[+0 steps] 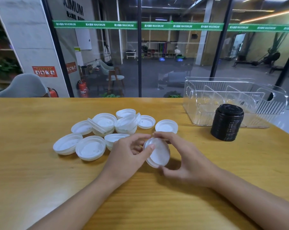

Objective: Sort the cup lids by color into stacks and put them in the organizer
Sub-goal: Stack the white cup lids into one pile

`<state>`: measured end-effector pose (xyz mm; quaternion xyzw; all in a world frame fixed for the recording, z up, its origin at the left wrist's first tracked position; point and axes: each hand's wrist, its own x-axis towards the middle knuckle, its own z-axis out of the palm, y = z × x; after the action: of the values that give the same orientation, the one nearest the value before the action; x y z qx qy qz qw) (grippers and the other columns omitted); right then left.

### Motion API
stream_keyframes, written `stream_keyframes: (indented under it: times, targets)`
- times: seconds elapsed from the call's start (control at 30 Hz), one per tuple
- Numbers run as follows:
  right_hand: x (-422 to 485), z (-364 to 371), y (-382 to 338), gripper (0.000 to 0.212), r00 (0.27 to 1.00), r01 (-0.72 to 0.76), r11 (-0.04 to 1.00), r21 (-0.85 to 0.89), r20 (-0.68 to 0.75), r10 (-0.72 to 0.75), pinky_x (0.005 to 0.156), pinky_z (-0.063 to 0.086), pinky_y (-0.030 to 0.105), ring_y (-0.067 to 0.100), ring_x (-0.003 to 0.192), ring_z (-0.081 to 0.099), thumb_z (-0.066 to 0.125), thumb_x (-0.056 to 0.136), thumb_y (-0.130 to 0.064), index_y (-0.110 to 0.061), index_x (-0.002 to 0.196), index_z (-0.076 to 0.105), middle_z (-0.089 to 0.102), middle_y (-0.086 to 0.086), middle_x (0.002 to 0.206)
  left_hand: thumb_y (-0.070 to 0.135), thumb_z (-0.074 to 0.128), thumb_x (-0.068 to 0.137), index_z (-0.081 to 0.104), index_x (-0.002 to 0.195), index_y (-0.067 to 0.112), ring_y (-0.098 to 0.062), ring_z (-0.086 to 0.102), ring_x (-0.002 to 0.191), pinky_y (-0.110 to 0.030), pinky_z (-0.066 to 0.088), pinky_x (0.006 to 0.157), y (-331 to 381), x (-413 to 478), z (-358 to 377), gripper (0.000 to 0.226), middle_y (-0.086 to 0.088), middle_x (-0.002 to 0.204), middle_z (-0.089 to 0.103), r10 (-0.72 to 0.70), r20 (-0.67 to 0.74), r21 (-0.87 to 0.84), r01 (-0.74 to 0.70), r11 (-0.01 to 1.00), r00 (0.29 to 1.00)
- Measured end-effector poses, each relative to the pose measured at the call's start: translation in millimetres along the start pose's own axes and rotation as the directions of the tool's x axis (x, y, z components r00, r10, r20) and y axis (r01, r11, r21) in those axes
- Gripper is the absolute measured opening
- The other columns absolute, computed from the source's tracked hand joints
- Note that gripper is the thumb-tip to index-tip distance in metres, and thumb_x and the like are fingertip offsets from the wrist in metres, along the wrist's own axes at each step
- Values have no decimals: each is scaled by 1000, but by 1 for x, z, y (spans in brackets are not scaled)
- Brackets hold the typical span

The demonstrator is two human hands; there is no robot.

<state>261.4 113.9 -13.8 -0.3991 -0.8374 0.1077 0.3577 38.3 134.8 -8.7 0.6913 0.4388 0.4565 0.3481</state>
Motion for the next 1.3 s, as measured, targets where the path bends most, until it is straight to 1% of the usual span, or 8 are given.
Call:
stream_keyframes:
  times: [0.13, 0.23, 0.33, 0.57, 0.7, 0.9, 1.13, 1.3]
  targets:
    - [-1, 5, 2, 93, 998, -60, 998, -9, -25, 60, 117, 42, 31, 5, 144, 46, 91, 77, -35, -17, 153, 41, 49, -11, 152, 24, 76, 96, 75, 118, 26, -14, 77, 61, -20, 59, 65, 2, -2, 2, 22, 4, 90, 79, -77, 25, -31, 78, 996, 997]
    - [-1, 10, 0, 98, 988, -140, 990, 4, -69, 140, 111, 45, 24, 2, 134, 53, 92, 70, -54, -22, 149, 44, 53, -15, 142, 25, 73, 98, 73, 116, 26, -20, 79, 64, -34, 66, 72, 3, -3, 5, 17, 4, 88, 79, -118, 18, -91, 119, 989, 993]
    - [0, 15, -1, 82, 978, -172, 985, -5, -122, 170, 103, 50, 26, 1, 123, 59, 92, 70, -48, -25, 138, 51, 58, -19, 130, 26, 73, 99, 72, 112, 25, -18, 78, 62, -31, 65, 65, 5, -4, 7, 13, 6, 86, 80, -133, 11, -94, 134, 987, 991]
    - [-2, 2, 6, 67, 982, -187, 982, 7, 31, 187, 101, 53, 37, 8, 121, 64, 77, 73, -40, -26, 136, 56, 65, -17, 128, 47, 80, 87, 70, 110, 35, -3, 65, 76, -16, 49, 70, -5, -3, 2, 28, 20, 100, 72, 58, 47, 292, -69, 954, 997]
    - [-5, -4, 8, 70, 972, -213, 977, 32, 110, 208, 106, 51, 38, 7, 126, 63, 76, 74, -31, -26, 141, 56, 66, -15, 135, 46, 86, 81, 65, 132, 39, 3, 60, 115, -13, 48, 88, -7, -4, 0, 55, 27, 122, 65, 137, 239, 295, -206, 933, 961]
    - [-4, -7, 8, 82, 959, -213, 977, 1, 191, 209, 112, 47, 33, -2, 134, 55, 81, 81, -35, -30, 153, 43, 60, -17, 145, 42, 92, 75, 63, 139, 38, 5, 63, 111, -13, 50, 88, -9, -4, 4, 70, 25, 113, 70, 166, 225, 273, -226, 935, 960]
    - [-18, -20, 14, 82, 968, -206, 977, -54, 136, 211, 106, 48, 26, -7, 127, 58, 82, 79, -61, -29, 148, 54, 63, -22, 138, 48, 78, 91, 62, 138, 37, 10, 60, 115, -4, 42, 92, -9, -3, 18, 51, 21, 116, 71, 213, 240, 283, -278, 918, 947]
    - [-23, -20, 22, 87, 969, -199, 977, -76, 132, 208, 111, 43, 21, -7, 132, 54, 83, 78, -64, -29, 151, 51, 58, -21, 145, 30, 68, 100, 63, 138, 27, 1, 60, 117, -19, 47, 100, -19, 10, 19, 38, 21, 131, 61, 283, 249, 428, -368, 826, 926]
